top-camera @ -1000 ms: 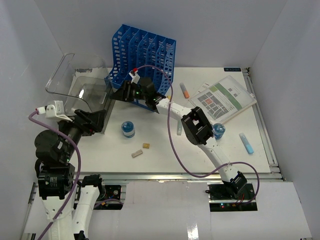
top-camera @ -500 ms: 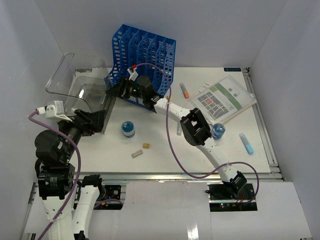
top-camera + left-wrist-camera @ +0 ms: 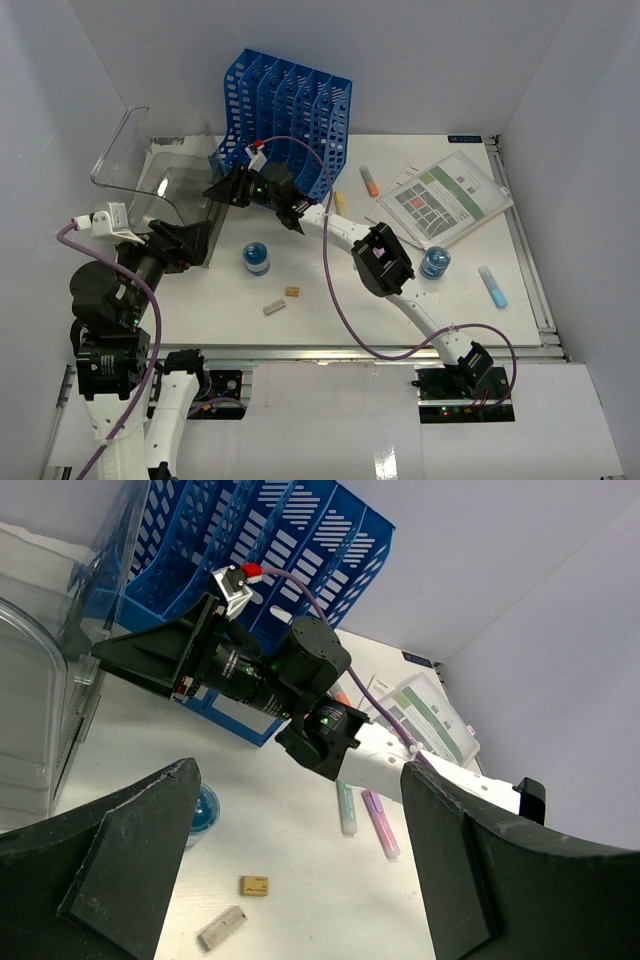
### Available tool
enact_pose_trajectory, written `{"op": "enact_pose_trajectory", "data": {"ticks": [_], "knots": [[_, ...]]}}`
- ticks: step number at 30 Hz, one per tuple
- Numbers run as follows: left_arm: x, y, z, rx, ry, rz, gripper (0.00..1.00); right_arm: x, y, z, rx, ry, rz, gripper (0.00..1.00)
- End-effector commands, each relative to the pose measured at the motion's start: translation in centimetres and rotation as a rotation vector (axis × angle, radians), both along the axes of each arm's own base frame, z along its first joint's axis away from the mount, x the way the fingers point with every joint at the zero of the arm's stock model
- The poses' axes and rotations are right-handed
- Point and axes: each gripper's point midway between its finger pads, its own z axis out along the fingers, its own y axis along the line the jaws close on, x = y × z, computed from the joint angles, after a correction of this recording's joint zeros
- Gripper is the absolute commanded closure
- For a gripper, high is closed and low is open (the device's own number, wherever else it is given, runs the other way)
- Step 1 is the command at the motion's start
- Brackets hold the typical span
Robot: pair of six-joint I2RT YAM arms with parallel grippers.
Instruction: Organize the desk
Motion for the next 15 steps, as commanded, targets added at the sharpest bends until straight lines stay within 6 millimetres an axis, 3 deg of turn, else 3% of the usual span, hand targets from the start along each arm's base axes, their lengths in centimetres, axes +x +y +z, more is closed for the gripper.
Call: {"op": "enact_pose_trajectory", "data": {"ticks": [1,4,9,13,15], "knots": [[-0.1,-0.3,-0.1,-0.011,0.009,-0.017,0.07,-0.4,0.5,4.4,0.107,-0.062,-0.006,0.47],[-0.2,-0.4,-0.2,-0.017,0.012,-0.018,0.07,-0.8,0.8,3.8,0.101,-0.046,0.004,0.51],[-0.3,-0.4,-0.7,-0.03,0.016,-0.015,0.07,-1.2,1.0,3.8,0.109,-0.049,0.01,0.64],[-0.2,-0.3,-1.1,-0.031,0.02,-0.015,0.07,-1.3,1.0,4.3,0.12,-0.063,0.016,0.81],[-0.3,-0.4,-1.2,-0.029,0.013,-0.018,0.07,-1.3,0.9,4.5,0.126,-0.069,0.019,0.84]]}}
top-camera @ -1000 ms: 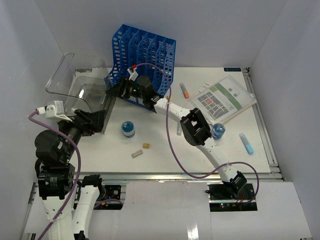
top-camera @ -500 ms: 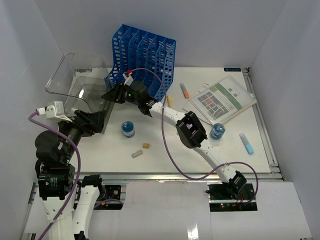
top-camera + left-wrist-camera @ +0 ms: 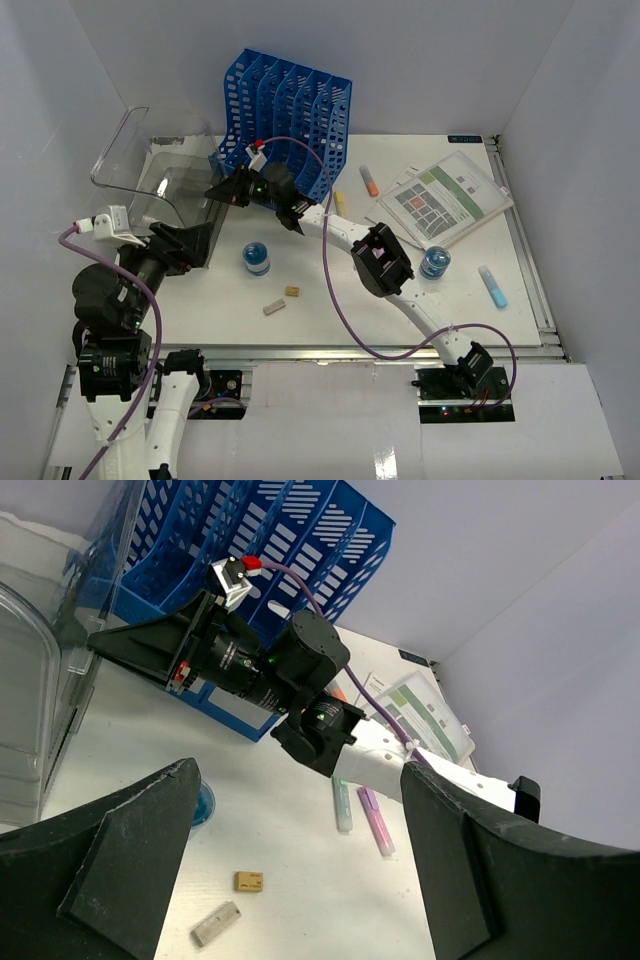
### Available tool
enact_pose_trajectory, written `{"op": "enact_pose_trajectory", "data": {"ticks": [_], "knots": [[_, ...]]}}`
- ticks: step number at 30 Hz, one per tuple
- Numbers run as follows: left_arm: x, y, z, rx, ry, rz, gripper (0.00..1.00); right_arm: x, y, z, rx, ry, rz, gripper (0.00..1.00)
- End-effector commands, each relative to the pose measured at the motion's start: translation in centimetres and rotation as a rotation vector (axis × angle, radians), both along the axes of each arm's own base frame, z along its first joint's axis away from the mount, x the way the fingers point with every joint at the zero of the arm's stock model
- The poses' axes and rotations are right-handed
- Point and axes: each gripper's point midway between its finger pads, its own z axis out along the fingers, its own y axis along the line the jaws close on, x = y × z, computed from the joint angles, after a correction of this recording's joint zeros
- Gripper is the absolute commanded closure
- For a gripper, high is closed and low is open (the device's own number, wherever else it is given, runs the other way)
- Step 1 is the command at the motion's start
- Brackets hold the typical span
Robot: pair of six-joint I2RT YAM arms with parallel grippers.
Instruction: Organize the desk
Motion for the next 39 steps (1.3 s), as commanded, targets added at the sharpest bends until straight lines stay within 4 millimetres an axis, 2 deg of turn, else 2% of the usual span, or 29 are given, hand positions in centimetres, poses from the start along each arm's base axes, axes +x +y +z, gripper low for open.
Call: {"op": "enact_pose_trajectory", "data": {"ticks": [1,8,10,16,26,39], "knots": [[-0.2,-0.3,-0.6,-0.006,-0.002,-0.017,0.07,-1.0,0.5,4.1,0.1,-0.092,0.014,0.85],[-0.2,-0.4,-2.1,-0.02,-0.028,-0.018,0.07,-0.7,-0.5,6.7,0.13,-0.127,0.015,0.9],[0.4,-0.2,-3.6,-0.032,-0.022,-0.007,0.07,-0.6,-0.9,7.1,0.13,-0.135,0.017,0.92],[1.7,-0.4,-4.2,-0.07,-0.063,-0.016,0.07,-0.2,-2.7,9.0,0.136,-0.156,0.024,0.92],[3.9,-0.8,-6.0,-0.089,-0.043,-0.04,0.07,-0.4,-4.0,11.8,0.164,-0.196,0.041,0.92],[5.6,0.6,-8.7,-0.063,0.058,0.038,0.07,0.1,-6.6,15.0,0.179,-0.227,0.044,0.92]]}}
